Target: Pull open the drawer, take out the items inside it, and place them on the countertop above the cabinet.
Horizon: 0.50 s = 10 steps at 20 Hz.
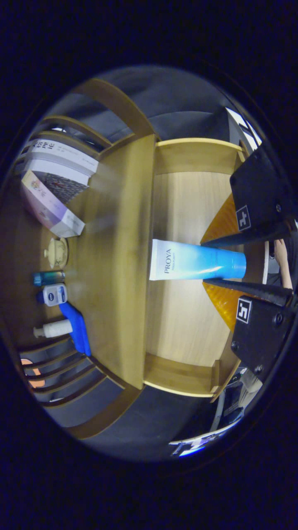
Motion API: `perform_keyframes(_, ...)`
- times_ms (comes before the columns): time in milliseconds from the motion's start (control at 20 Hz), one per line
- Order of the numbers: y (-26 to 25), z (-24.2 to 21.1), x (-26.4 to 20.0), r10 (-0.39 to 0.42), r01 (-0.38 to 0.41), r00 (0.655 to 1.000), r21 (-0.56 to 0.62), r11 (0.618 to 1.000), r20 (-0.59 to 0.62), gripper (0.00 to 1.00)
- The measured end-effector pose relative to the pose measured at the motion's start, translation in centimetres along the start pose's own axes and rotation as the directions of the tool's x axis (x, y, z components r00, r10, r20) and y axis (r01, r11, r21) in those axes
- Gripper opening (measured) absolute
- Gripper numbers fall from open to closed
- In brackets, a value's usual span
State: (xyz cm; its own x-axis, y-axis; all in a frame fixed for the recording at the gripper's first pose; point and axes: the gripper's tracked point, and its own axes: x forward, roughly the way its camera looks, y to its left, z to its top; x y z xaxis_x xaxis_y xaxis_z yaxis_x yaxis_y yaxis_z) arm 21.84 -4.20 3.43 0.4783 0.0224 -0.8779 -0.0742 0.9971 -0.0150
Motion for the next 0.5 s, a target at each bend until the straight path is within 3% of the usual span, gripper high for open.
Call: perform_keyframes(500,1.4,6.3,0.4,-0.003,0.003,0.997,0.006,1.000,0.073,0.45)
